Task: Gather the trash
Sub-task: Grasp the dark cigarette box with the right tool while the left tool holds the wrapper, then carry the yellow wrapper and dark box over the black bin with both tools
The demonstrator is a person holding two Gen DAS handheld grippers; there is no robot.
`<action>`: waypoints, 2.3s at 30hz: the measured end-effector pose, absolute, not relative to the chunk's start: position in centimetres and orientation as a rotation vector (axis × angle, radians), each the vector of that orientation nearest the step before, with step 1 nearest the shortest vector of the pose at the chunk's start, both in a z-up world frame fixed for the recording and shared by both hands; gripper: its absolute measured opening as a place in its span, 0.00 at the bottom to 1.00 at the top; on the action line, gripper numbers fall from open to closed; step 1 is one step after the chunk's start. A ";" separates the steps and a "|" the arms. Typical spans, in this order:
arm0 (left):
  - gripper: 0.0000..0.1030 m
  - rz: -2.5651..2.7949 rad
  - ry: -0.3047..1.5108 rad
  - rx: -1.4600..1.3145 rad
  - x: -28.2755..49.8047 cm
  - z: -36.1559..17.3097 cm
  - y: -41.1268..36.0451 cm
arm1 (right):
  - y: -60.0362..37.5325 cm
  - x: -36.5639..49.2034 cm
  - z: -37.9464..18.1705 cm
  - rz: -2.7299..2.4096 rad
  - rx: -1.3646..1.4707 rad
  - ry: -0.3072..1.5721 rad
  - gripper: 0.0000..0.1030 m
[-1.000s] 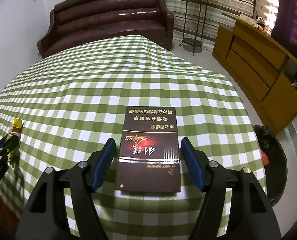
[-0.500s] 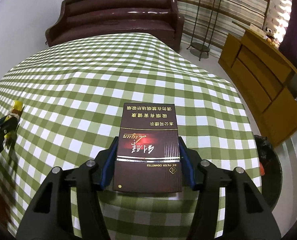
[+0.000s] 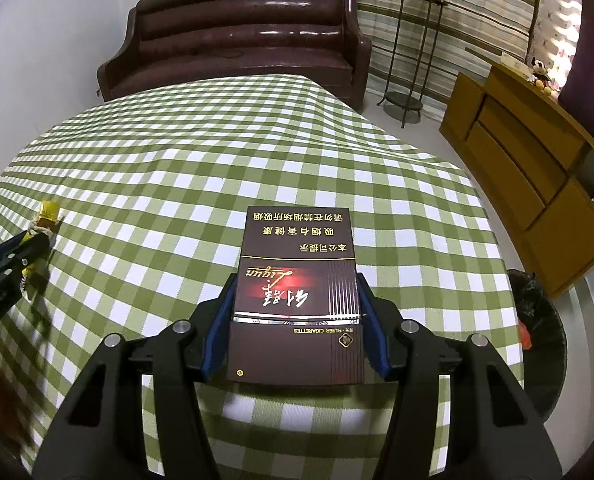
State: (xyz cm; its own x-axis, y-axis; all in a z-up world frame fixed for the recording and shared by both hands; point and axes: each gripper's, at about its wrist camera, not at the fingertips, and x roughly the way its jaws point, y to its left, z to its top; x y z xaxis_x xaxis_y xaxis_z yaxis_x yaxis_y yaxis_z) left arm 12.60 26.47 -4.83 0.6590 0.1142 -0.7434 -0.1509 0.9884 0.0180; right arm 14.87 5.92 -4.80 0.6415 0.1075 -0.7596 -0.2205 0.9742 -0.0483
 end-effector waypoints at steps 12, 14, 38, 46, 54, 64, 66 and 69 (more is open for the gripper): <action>0.30 0.092 0.794 -0.035 10.5 -3.3 23.0 | 3.3 12.4 -3.5 0.182 -0.092 0.824 0.52; 0.30 0.074 0.785 -0.028 10.0 -3.0 21.9 | 2.5 11.9 -3.2 0.174 -0.082 0.814 0.52; 0.30 -0.198 0.708 0.104 10.3 -0.4 5.2 | -13.6 8.2 -1.2 -0.071 0.026 0.724 0.52; 0.30 -0.280 0.684 0.148 10.9 -0.3 -1.0 | -18.1 7.9 -1.3 -0.133 0.063 0.713 0.52; 0.30 -0.331 0.677 0.174 12.0 -0.6 -5.1 | -20.9 8.0 -1.7 -0.174 0.085 0.703 0.52; 0.30 -0.372 0.678 0.201 13.4 -1.7 -8.8 | -23.2 8.7 -2.5 -0.208 0.118 0.703 0.52; 0.30 -0.376 0.682 0.205 13.7 -1.9 -9.3 | -23.6 8.9 -2.6 -0.211 0.124 0.705 0.52; 0.30 -0.377 0.685 0.211 14.2 -2.2 -10.0 | -24.0 9.3 -3.0 -0.215 0.134 0.709 0.52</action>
State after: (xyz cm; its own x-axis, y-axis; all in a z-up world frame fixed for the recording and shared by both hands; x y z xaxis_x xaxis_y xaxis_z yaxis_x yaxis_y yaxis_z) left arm 14.21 -10.04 -2.18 0.7107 -0.2687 -0.6501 0.4056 0.9116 0.0666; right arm 9.30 -24.02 -2.97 0.7379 -0.1498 -0.6580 0.2408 0.9693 0.0494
